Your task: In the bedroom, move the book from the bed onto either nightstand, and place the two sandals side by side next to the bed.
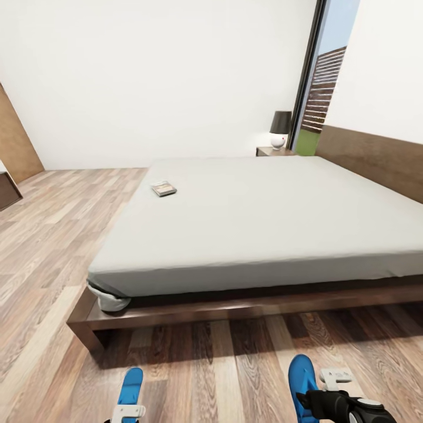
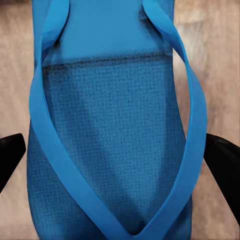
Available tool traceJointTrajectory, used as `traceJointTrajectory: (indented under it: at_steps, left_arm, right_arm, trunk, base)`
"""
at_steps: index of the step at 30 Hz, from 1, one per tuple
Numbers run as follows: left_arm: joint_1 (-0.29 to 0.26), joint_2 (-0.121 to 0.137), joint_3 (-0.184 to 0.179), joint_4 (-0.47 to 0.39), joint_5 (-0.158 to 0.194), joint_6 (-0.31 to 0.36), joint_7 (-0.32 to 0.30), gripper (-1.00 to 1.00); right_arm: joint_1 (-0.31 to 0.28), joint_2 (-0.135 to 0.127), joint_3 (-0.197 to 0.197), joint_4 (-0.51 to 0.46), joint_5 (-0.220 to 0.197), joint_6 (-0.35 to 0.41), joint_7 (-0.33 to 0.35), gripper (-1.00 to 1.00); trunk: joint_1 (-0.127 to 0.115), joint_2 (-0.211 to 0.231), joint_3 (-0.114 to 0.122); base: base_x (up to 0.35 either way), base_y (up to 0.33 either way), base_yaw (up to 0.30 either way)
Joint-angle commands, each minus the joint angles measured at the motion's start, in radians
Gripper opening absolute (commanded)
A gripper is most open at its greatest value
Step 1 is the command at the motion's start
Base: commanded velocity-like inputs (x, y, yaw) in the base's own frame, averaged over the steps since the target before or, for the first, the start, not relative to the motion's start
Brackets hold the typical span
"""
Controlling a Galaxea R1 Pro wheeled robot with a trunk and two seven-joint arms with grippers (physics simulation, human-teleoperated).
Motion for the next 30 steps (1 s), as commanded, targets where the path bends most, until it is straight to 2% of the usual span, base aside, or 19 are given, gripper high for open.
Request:
traceJointTrajectory:
  at_steps: [1,6,16,30]
  left_arm:
    - [0.000,0.000,-0.009,0.000,0.008,-0.003,0.004,-1.00]
    - [0.000,0.000,-0.009,0.000,0.007,-0.004,0.001,-1.00]
    - [0.000,0.001,-0.009,0.000,0.008,-0.004,0.000,-1.00]
    - [0.000,-0.001,-0.012,0.000,0.007,-0.006,-0.001,-1.00]
  right_arm:
    - [0.000,0.001,0.000,-0.001,0.000,0.006,0.004,-1.00]
    - [0.000,0.003,0.001,-0.001,0.001,0.006,0.004,-1.00]
    - [0.000,0.004,0.002,0.000,0.001,0.006,0.003,-1.00]
    - [0.000,0.007,0.004,0.000,0.001,0.005,0.002,-1.00]
  trunk:
    - [0.000,0.000,-0.001]
    - [0.000,0.000,-0.001]
    - [0.000,0.000,-0.001]
    - [0.000,-0.001,-0.005]
  base:
    - [0.088,0.093,0.000]
    - [0.056,0.094,-0.049]
    - [0.093,0.172,-0.197]
    - [0.014,0.055,-0.019]
